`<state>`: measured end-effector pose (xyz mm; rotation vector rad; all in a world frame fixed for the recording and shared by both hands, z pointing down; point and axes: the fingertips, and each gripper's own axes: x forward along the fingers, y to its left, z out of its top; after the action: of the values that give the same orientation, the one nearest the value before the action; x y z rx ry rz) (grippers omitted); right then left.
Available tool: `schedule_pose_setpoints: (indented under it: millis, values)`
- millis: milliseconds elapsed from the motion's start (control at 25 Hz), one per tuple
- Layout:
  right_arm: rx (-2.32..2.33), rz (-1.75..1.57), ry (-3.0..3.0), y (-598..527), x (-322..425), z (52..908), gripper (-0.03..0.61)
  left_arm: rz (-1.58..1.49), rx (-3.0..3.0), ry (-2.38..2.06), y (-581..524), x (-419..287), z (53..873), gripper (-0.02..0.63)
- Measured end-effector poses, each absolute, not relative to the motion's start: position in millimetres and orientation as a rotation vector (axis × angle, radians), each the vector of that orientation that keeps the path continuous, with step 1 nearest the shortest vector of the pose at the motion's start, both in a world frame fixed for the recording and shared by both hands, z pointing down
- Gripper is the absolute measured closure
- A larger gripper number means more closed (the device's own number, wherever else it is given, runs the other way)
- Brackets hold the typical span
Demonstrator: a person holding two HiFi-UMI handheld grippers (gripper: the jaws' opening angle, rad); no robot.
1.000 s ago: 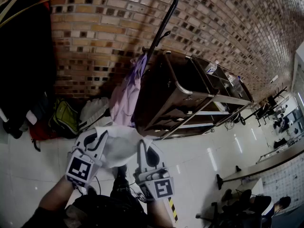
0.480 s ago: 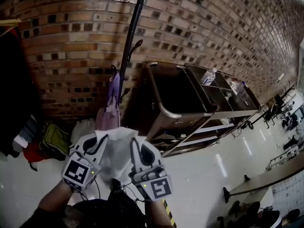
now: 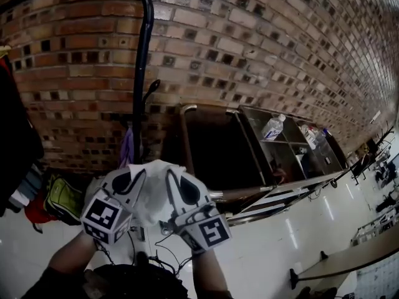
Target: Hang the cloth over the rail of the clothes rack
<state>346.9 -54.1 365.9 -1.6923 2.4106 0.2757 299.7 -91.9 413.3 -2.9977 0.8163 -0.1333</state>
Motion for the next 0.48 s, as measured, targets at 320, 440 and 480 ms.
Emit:
schedule_pose_setpoints:
  millis: [320,440,480]
  values:
    - [-1.562,0.272,2.439,-141,394,313,0.550,-0.102,-3.025,0.751,-157,370,363,0.574]
    - [-1.535,0.274,2.469,-168,404,285,0.549,-0.061,-3.035,0.765,-178,381,335,0.574]
    - [-1.531,0.293,2.474,-175,407,275,0.550,-0.038,-3.023,0.769,-183,384,325,0.574]
